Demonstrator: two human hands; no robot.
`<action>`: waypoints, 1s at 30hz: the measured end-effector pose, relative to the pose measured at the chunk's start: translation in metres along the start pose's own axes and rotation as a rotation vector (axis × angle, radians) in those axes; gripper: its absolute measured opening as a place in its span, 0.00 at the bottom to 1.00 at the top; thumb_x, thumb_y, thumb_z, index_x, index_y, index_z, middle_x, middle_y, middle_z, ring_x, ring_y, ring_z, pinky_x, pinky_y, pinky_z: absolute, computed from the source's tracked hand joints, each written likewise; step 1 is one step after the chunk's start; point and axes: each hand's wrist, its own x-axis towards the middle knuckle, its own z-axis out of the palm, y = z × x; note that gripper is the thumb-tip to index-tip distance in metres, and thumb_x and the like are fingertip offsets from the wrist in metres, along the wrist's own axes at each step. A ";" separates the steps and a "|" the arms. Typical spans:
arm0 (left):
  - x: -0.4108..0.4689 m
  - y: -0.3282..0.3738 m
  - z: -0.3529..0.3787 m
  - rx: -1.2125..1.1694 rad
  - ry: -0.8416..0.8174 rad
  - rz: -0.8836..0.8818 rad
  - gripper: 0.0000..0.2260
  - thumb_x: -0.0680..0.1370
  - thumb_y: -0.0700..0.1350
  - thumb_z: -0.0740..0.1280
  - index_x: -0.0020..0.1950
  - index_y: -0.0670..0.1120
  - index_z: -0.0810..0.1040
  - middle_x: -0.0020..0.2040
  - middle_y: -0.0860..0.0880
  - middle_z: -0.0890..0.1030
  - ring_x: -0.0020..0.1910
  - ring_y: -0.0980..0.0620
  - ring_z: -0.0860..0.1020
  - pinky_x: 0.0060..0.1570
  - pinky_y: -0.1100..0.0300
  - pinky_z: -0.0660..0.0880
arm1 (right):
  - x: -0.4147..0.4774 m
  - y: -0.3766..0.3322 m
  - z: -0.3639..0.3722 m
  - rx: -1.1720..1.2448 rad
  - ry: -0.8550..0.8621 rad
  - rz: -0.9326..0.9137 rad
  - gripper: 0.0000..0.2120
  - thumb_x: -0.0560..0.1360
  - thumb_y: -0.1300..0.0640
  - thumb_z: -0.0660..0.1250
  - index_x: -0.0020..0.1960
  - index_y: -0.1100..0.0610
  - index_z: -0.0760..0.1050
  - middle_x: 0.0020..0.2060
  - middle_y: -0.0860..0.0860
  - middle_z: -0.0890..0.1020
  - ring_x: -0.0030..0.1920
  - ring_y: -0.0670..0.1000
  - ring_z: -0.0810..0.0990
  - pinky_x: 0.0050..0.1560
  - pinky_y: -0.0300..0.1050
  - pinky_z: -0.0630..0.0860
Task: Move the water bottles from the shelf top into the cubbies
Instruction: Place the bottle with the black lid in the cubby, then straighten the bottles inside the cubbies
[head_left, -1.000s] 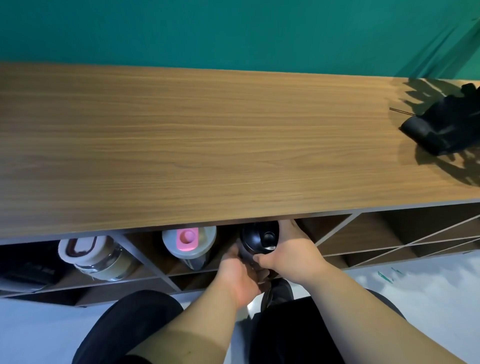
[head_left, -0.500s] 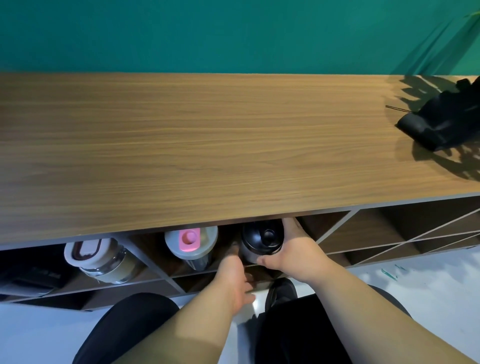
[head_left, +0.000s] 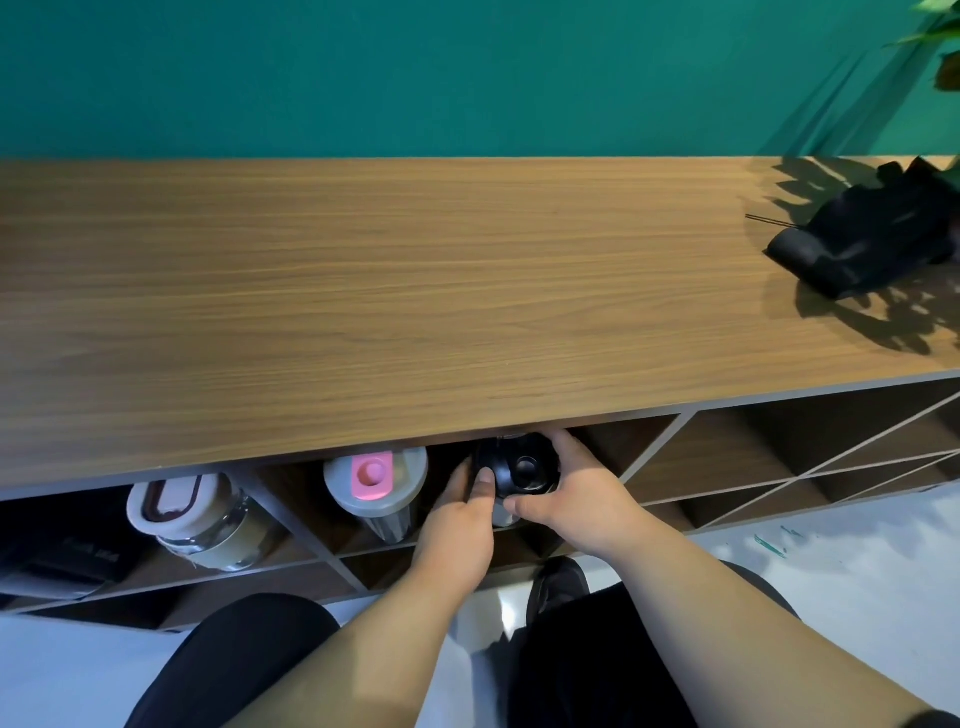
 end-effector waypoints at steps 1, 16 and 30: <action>0.000 0.001 0.000 -0.007 -0.003 -0.006 0.28 0.77 0.65 0.59 0.77 0.62 0.69 0.70 0.50 0.81 0.67 0.45 0.80 0.72 0.45 0.71 | 0.000 0.000 0.000 -0.006 0.001 0.001 0.38 0.58 0.46 0.78 0.66 0.44 0.69 0.59 0.47 0.78 0.59 0.46 0.77 0.61 0.46 0.74; -0.025 0.008 -0.015 0.157 -0.106 -0.012 0.35 0.78 0.67 0.54 0.81 0.52 0.63 0.77 0.46 0.74 0.75 0.45 0.73 0.75 0.46 0.66 | -0.031 -0.035 -0.007 -0.236 0.070 -0.120 0.42 0.63 0.38 0.74 0.72 0.46 0.62 0.62 0.47 0.74 0.64 0.49 0.72 0.58 0.43 0.71; -0.061 -0.011 -0.110 0.006 0.140 -0.072 0.18 0.79 0.65 0.56 0.55 0.57 0.79 0.61 0.52 0.82 0.64 0.47 0.78 0.71 0.43 0.70 | -0.049 -0.095 0.066 0.020 0.057 -0.234 0.31 0.70 0.51 0.72 0.71 0.44 0.67 0.66 0.41 0.70 0.68 0.43 0.69 0.69 0.47 0.68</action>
